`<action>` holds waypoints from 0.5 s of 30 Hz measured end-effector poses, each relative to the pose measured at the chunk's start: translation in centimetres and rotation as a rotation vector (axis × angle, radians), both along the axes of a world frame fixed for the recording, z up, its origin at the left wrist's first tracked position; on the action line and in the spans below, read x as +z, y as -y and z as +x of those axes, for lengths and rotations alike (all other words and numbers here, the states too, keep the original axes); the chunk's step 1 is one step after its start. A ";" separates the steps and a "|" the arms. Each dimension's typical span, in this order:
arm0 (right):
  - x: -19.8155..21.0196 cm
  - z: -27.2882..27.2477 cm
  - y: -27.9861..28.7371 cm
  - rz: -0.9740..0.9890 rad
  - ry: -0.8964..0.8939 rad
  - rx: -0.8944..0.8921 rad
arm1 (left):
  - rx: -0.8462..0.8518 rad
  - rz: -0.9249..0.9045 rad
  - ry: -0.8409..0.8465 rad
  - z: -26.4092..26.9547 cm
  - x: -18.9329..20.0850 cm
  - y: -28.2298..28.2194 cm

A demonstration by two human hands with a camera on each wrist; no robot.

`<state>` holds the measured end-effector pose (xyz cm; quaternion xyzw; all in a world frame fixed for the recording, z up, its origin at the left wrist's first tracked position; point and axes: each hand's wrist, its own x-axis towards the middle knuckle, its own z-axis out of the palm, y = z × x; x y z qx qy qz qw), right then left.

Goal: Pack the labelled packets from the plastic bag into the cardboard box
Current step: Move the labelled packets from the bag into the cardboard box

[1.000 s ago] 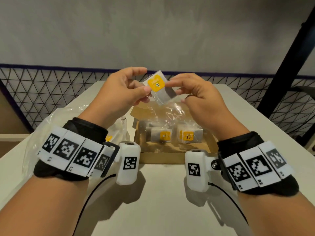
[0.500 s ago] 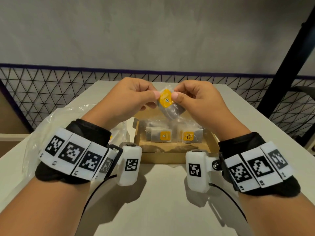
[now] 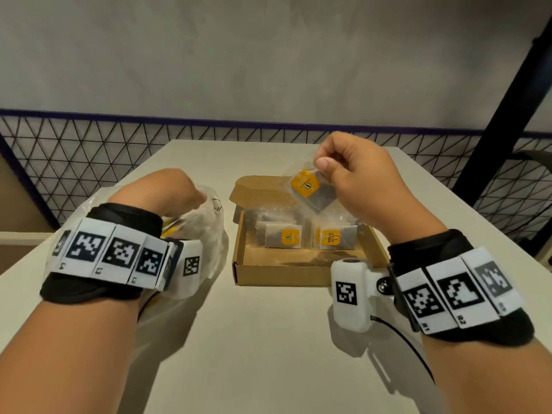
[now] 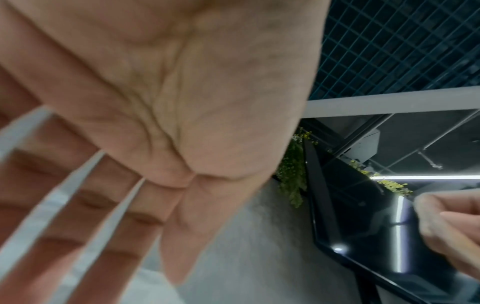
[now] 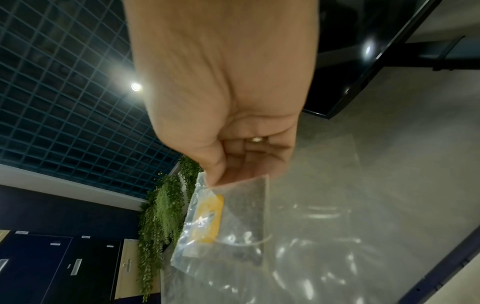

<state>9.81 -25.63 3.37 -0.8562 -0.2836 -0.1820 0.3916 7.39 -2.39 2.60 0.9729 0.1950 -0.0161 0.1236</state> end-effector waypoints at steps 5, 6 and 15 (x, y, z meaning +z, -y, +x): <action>-0.3 0.1 -0.3 0.041 0.008 -0.025 | 0.062 0.113 -0.163 0.4 -0.9 -0.9; -0.3 0.1 -0.3 0.074 0.004 -0.024 | 0.063 0.122 -0.193 0.4 -1.0 -1.0; -0.2 0.1 -0.1 0.025 -0.037 -0.021 | 0.066 0.174 -0.145 0.1 -0.7 -1.0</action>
